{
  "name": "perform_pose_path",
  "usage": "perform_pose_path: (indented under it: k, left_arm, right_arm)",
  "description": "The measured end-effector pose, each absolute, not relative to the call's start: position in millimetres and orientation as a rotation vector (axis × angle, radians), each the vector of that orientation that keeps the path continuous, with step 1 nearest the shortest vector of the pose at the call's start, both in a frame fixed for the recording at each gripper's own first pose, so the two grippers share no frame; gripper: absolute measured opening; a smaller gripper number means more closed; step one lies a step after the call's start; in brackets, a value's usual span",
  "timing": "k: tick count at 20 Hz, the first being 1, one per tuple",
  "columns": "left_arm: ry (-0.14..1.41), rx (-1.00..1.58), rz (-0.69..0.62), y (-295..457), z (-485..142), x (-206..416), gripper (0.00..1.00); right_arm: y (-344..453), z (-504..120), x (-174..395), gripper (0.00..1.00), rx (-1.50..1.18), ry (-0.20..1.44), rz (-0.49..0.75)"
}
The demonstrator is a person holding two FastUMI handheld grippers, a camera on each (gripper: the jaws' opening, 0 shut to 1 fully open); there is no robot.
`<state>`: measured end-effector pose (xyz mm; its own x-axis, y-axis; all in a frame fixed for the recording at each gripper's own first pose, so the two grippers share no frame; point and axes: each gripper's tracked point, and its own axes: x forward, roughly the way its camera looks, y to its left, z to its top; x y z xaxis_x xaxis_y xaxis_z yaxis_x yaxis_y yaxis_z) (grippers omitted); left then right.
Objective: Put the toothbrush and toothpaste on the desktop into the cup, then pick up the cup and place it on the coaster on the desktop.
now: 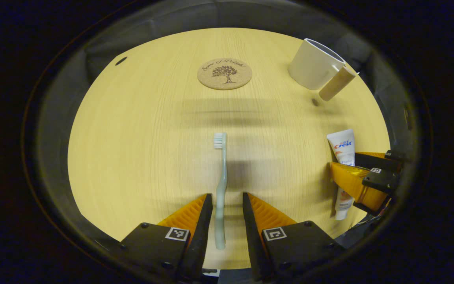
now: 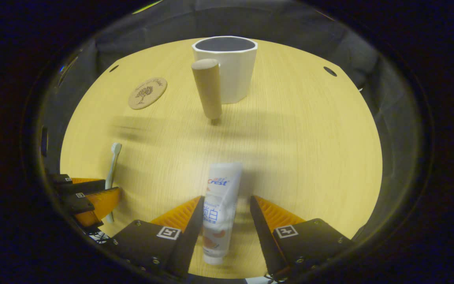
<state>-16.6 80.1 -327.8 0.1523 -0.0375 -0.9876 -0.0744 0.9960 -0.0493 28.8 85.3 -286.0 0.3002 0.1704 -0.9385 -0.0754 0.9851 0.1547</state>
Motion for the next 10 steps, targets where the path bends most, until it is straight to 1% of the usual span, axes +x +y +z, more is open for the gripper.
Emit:
perform_pose_path:
  k: [1, 2, 3, 4, 5, 6, 7, 9, 10]
  left_arm:
    - [1.412, -0.087, 0.027, 81.4, -327.5, -13.1, 0.54]
    - [1.409, -0.1, 0.039, 81.1, -328.3, -14.7, 0.42]
    - [1.404, -0.101, 0.033, 81.4, -328.2, -15.5, 0.29]
    - [1.406, -0.103, 0.032, 81.9, -328.8, -16.1, 0.3]
    - [1.394, -0.096, 0.038, 83.9, -326.5, -11.5, 0.29]
    - [1.4, -0.103, 0.041, 83.3, -327.1, -17.1, 0.26]
    - [1.391, -0.102, 0.031, 83.9, -327.1, -14.5, 0.19]
    - [1.387, -0.108, 0.028, 84.2, -326.9, -15.0, 0.18]
    - [1.383, -0.108, 0.025, 84.6, -325.5, -14.2, 0.18]
  right_arm:
    - [84.2, -286.3, 26.6, 0.7, 0.082, 1.259, 0.166]
    - [82.5, -286.0, 26.1, 0.68, 0.085, 1.261, 0.161]
    - [82.1, -285.9, 26.2, 0.61, 0.095, 1.26, 0.154]
    - [81.8, -286.3, 25.9, 0.53, 0.1, 1.26, 0.154]
    - [81.5, -287.3, 25.2, 0.53, 0.105, 1.259, 0.152]
    - [80.5, -287.0, 26.9, 0.47, 0.113, 1.257, 0.148]
    - [80.6, -286.1, 26.3, 0.42, 0.117, 1.253, 0.153]
    - [80.1, -286.4, 26.1, 0.41, 0.119, 1.247, 0.155]
    - [78.9, -285.4, 26.7, 0.37, 0.114, 1.242, 0.163]
